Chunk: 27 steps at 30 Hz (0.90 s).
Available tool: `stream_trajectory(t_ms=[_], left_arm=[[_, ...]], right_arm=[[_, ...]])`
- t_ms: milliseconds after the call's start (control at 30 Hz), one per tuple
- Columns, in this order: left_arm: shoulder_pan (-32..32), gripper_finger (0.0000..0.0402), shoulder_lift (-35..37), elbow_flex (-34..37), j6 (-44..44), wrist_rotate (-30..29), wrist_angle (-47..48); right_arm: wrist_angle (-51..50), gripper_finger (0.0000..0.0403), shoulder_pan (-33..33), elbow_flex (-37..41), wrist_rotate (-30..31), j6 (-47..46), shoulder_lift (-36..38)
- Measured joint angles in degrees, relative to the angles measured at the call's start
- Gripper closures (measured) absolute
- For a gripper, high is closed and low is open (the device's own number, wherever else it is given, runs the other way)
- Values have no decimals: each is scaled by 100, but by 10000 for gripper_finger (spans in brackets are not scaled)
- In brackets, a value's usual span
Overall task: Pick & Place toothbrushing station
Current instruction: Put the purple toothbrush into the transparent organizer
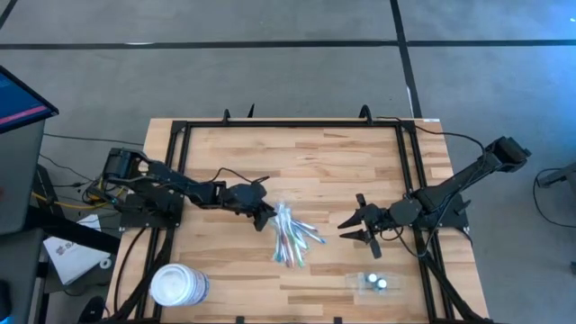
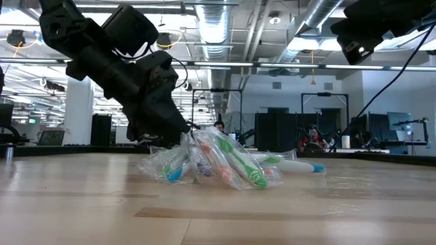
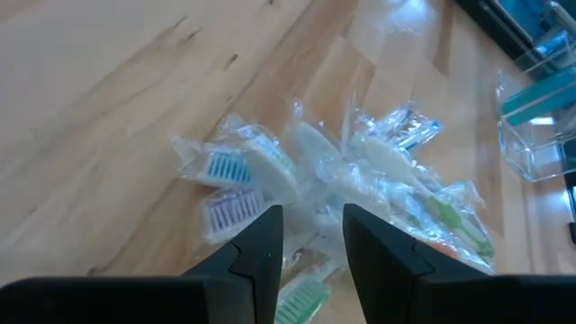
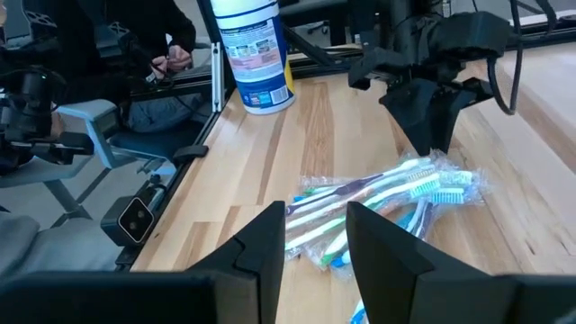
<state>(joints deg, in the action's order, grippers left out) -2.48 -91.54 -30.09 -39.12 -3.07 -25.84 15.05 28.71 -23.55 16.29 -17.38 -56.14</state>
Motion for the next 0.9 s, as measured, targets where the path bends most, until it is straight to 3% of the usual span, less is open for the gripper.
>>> stream_trajectory(t_ms=[433,533,700,900], left_arm=[[-2,292,-51,0,-58,-63,-135],[-30,315,-51,0,-58,-198,-142],[-72,391,-51,0,-34,-203,-160],[-138,401,-51,0,6,-289,-165]], right_arm=[[-2,291,0,0,2,1,0],[-2,291,0,0,3,1,0],[-2,291,0,0,4,1,0],[0,291,0,0,4,77,0]])
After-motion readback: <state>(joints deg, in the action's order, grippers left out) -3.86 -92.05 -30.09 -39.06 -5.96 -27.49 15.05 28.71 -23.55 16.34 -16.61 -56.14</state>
